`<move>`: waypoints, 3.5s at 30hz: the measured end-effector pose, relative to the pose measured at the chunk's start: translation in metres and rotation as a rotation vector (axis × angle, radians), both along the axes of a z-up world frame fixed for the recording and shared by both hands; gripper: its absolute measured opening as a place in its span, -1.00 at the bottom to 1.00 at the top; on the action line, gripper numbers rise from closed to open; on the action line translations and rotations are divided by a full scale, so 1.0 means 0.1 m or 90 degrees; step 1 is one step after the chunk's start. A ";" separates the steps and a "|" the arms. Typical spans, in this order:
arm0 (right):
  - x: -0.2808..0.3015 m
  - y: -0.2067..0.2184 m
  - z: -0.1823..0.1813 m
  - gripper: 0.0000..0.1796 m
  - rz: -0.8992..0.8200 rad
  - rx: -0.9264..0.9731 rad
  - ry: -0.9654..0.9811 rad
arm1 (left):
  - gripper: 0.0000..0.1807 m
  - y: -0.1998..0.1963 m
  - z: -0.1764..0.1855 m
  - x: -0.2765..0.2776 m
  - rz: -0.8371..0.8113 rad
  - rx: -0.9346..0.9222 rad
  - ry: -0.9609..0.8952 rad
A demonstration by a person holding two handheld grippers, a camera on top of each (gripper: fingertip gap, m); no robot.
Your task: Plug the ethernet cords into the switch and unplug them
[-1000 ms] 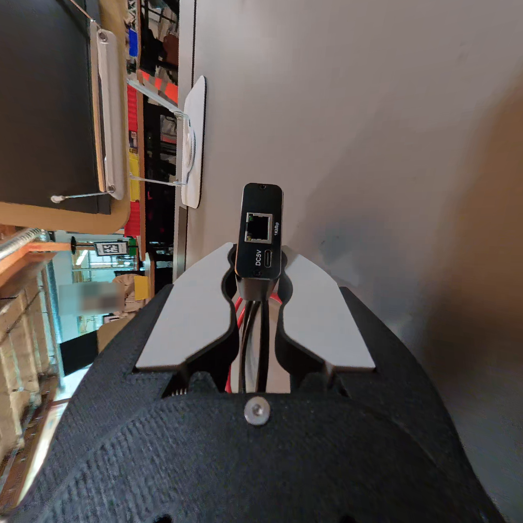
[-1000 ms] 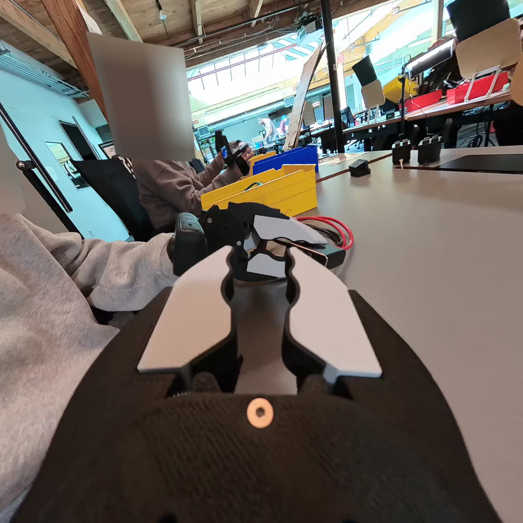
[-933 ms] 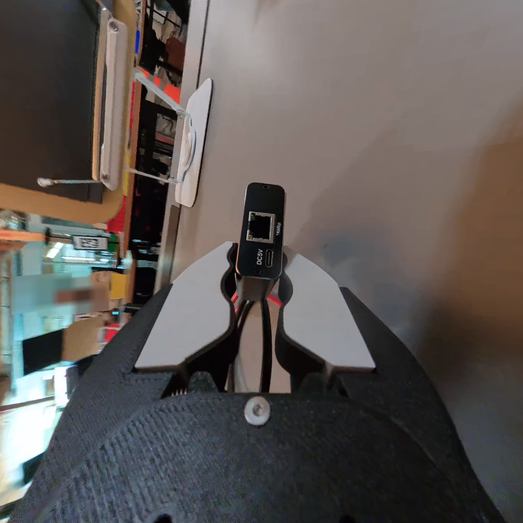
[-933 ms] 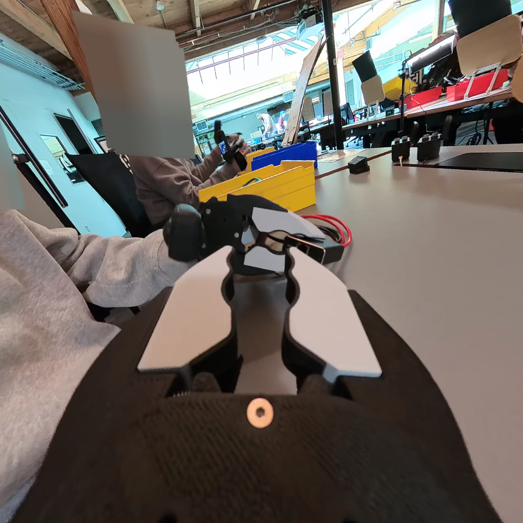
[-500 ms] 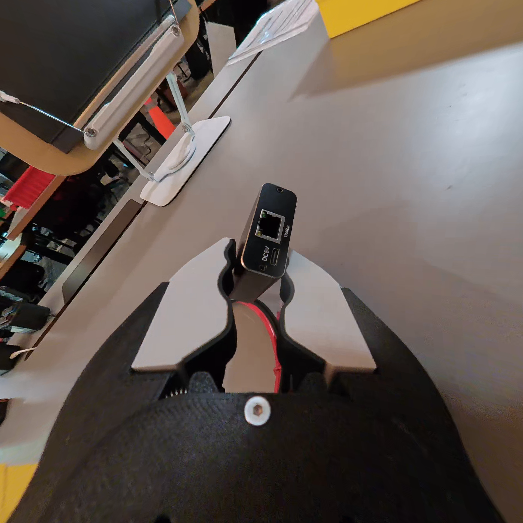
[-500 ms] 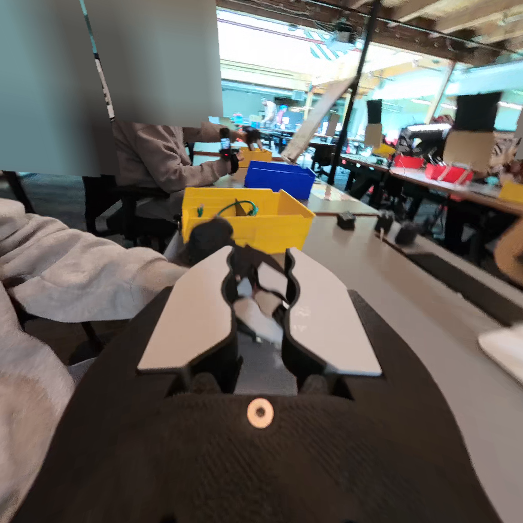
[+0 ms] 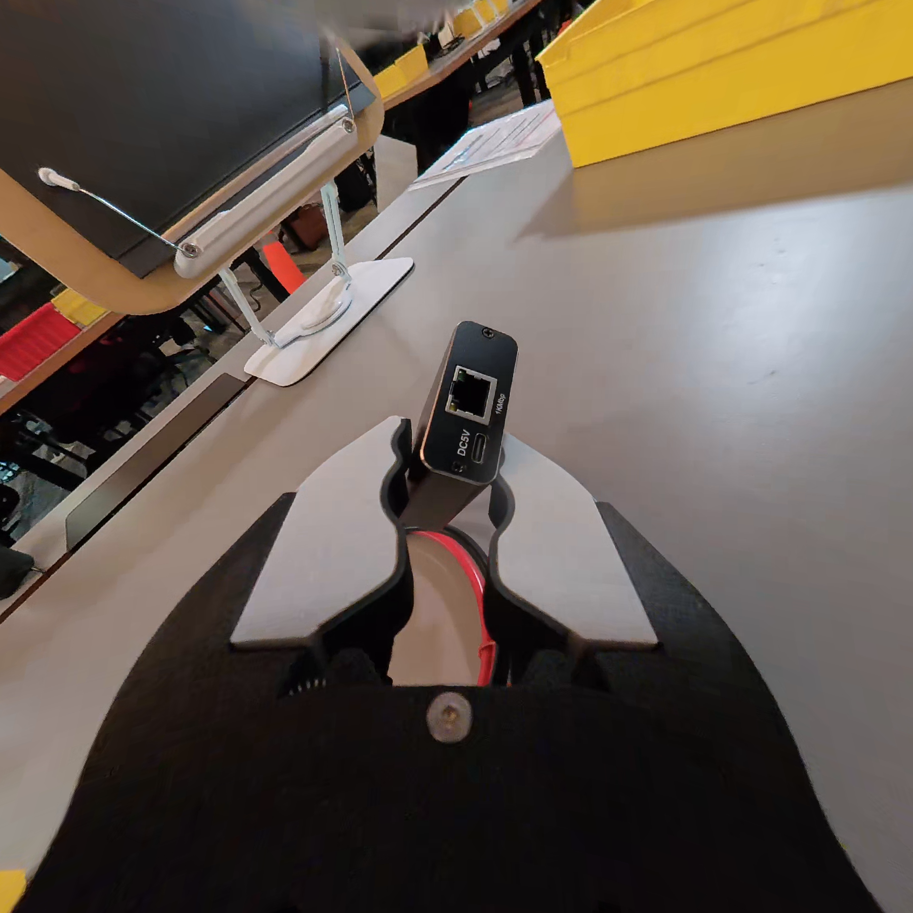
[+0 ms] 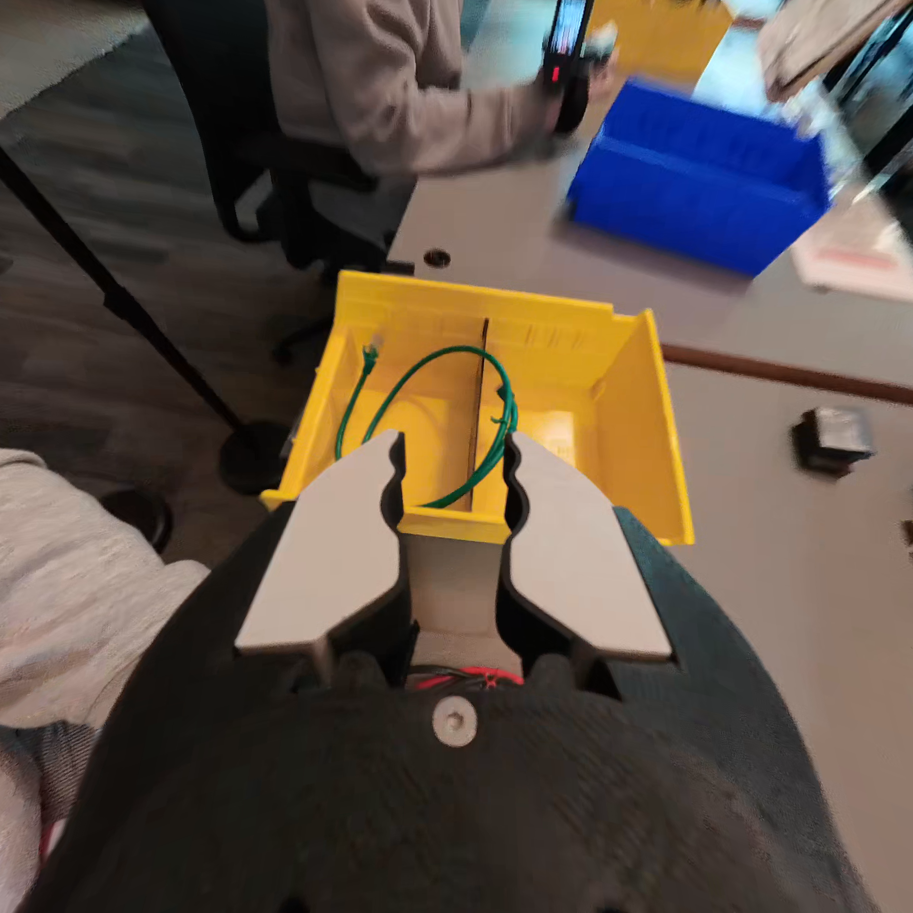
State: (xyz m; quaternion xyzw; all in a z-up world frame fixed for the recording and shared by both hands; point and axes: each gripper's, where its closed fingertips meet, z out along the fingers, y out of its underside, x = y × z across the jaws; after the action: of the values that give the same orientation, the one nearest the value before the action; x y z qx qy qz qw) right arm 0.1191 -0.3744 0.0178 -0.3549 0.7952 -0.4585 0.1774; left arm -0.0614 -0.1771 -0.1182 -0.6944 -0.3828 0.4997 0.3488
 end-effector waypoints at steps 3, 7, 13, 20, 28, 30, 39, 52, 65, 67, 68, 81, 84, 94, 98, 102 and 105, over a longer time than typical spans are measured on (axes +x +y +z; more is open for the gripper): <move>0.10 -0.40 -0.38 -0.72 0.005 0.116 0.008 | -0.68 0.00 0.00 0.00 -0.003 0.000 0.002; 0.12 -0.67 -1.02 -0.75 -0.002 0.242 0.108 | -0.68 -0.01 0.02 0.00 -0.006 0.008 0.006; 0.34 -0.76 -0.77 -0.87 0.017 0.227 0.031 | -0.70 -0.01 0.01 0.01 -0.010 0.001 0.006; -0.21 -0.55 0.86 -0.90 -0.045 -0.036 -0.107 | -0.68 0.00 0.00 0.01 -0.009 -0.010 0.003; -1.96 0.82 1.59 -0.91 -0.257 -0.234 -0.036 | -0.68 0.02 -0.04 0.00 -0.009 -0.038 -0.001; -2.37 1.27 1.36 -0.91 -0.322 -0.229 0.000 | -0.68 0.03 -0.05 0.00 -0.007 -0.049 -0.003; -3.24 3.00 -0.06 -0.93 -0.505 -0.214 0.377 | -0.68 0.07 -0.20 -0.05 0.011 -0.155 -0.029; -2.20 3.78 -1.57 -0.85 -0.224 -0.199 0.670 | -0.68 -0.02 -0.24 -0.10 0.059 -0.190 -0.040; -2.19 3.80 -1.43 -0.66 -0.361 -0.139 0.258 | -0.68 -0.01 -0.25 -0.12 0.052 -0.195 -0.042; -2.20 3.66 -1.50 -0.69 -0.398 -0.100 0.214 | -0.68 -0.01 -0.25 -0.13 0.050 -0.195 -0.043; -2.21 3.60 -1.56 -0.69 -0.410 -0.076 0.209 | -0.68 -0.01 -0.25 -0.13 0.050 -0.194 -0.043; -2.24 3.26 -1.90 -0.89 -0.448 0.097 0.014 | -0.68 0.01 -0.30 -0.17 0.056 -0.241 -0.052; -2.22 3.25 -1.71 -0.90 -0.437 0.046 -0.021 | -0.69 0.02 -0.33 -0.19 0.062 -0.282 -0.060; -1.70 3.33 -1.88 -0.93 -0.319 0.111 0.023 | -0.72 0.15 -0.43 -0.25 0.100 -0.479 -0.117; -1.63 3.33 -1.90 -0.93 -0.311 0.119 0.012 | -0.72 0.34 -0.47 -0.26 0.084 -0.569 -0.132; -1.65 3.32 -1.89 -0.93 -0.328 0.144 -0.053 | -0.72 0.48 -0.51 -0.26 0.062 -0.651 -0.133; -1.70 3.31 -1.87 -0.93 -0.349 0.161 -0.104 | -0.72 0.52 -0.54 -0.26 0.058 -0.685 -0.139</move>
State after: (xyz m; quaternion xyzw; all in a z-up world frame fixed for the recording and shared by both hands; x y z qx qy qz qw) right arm -0.0514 -0.0433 -0.1688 -0.0643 0.8951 -0.4139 0.1530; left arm -0.0873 -0.1249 -0.1721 -0.8050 -0.1371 0.5647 -0.1193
